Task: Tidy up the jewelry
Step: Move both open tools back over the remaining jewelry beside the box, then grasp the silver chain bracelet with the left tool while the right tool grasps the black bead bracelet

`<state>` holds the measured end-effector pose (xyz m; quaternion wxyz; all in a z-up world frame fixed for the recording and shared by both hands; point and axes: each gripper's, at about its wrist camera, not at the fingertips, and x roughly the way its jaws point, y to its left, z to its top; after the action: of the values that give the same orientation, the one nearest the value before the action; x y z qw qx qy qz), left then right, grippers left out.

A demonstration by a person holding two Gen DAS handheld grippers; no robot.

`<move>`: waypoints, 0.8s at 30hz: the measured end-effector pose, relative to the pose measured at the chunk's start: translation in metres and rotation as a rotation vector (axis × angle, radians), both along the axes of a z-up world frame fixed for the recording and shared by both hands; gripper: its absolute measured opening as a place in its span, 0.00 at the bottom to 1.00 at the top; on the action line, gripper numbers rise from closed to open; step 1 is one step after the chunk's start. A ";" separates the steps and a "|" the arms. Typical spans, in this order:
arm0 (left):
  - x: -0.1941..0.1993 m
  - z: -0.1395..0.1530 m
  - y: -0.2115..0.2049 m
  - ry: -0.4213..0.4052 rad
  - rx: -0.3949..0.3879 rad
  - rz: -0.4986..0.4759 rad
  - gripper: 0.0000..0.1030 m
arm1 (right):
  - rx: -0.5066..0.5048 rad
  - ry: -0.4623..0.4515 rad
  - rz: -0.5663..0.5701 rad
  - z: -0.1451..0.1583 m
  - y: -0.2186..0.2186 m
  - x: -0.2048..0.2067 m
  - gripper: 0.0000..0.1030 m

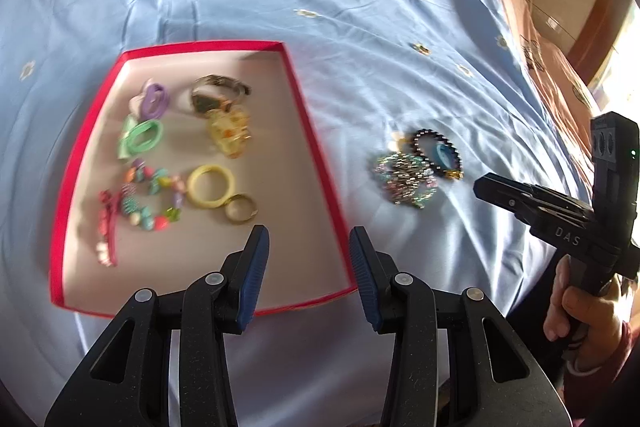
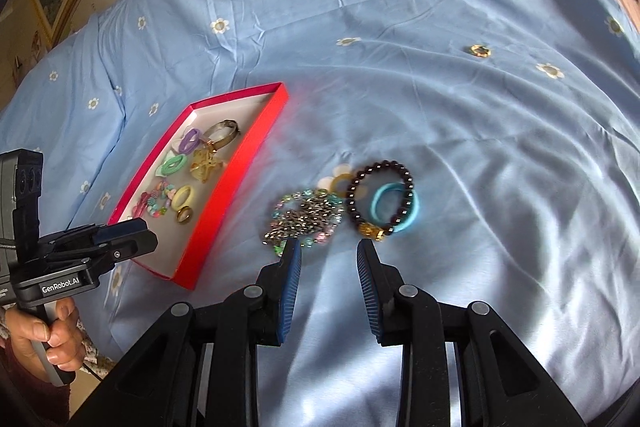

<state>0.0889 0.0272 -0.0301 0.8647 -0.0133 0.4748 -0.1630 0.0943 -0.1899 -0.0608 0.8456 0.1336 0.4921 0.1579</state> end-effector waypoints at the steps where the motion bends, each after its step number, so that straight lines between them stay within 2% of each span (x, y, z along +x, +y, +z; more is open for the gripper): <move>1: 0.001 0.001 -0.004 -0.001 0.001 -0.009 0.39 | 0.000 0.000 -0.005 0.000 -0.002 0.000 0.31; 14: 0.027 0.005 -0.057 -0.010 0.011 -0.114 0.39 | -0.017 -0.001 -0.043 -0.004 -0.028 0.016 0.31; 24: 0.050 -0.007 -0.082 0.027 0.019 -0.160 0.39 | -0.034 0.014 -0.039 -0.012 -0.036 0.045 0.30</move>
<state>0.1385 -0.0553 -0.0370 0.8425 0.0308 0.4877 -0.2269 0.1389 -0.2256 -0.0729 0.8472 0.1298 0.4979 0.1322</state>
